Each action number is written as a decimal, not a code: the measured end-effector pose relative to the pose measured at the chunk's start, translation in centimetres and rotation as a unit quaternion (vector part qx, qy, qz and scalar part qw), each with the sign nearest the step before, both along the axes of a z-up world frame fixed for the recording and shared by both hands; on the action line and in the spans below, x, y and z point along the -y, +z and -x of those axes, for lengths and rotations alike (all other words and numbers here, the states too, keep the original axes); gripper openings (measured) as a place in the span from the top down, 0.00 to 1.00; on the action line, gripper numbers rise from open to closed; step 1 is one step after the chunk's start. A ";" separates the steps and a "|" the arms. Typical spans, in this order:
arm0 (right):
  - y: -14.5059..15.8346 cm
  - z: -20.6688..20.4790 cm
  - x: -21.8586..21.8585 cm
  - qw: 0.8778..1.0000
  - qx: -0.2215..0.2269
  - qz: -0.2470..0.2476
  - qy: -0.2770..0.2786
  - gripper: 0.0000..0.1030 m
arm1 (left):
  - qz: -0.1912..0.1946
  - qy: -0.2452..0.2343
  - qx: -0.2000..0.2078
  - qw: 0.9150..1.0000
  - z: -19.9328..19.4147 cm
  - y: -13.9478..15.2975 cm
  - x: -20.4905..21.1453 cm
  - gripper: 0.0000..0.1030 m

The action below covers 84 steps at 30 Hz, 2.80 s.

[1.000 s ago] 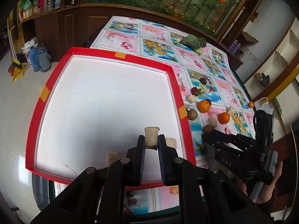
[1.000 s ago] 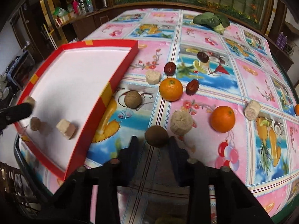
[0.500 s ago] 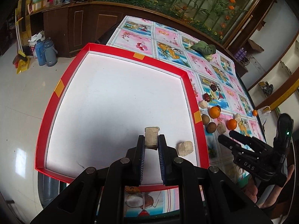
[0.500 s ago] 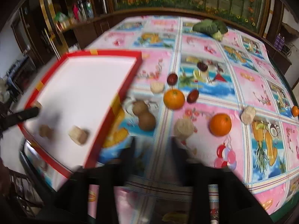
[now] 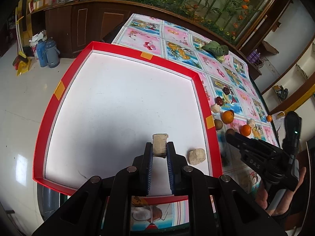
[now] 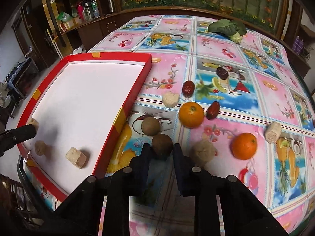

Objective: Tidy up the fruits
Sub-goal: 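Carry the cube into the tray with the left tool while the right tool grasps and drops a kiwi there, then grasp a round beige bun with the left tool while the right tool grasps an orange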

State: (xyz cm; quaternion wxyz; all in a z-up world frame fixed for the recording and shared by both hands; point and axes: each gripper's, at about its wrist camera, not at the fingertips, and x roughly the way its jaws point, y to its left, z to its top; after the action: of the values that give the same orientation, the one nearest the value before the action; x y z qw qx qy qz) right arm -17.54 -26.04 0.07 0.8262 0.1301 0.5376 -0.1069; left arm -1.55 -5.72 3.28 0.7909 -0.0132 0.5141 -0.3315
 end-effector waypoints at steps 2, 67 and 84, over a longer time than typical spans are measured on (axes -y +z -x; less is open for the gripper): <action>0.9 0.4 0.1 1.000 0.010 0.001 -0.003 0.77 | -0.001 -0.001 -0.001 1.000 -0.2 -0.1 0.2 0.87; -1.0 3.7 8.4 0.995 -0.001 0.015 -0.096 0.68 | -0.019 -0.132 0.012 0.991 6.8 -0.2 12.9 0.65; 0.0 10.4 9.3 0.993 0.011 0.008 -0.121 0.68 | -0.110 -0.168 0.057 0.978 7.0 -4.9 25.9 0.74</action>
State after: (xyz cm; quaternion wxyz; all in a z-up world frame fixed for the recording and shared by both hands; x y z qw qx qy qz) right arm -27.91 -35.36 0.04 0.8142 0.1892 0.5075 -0.2091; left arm -8.53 -31.67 -1.64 0.7485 0.1791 0.4965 -0.4014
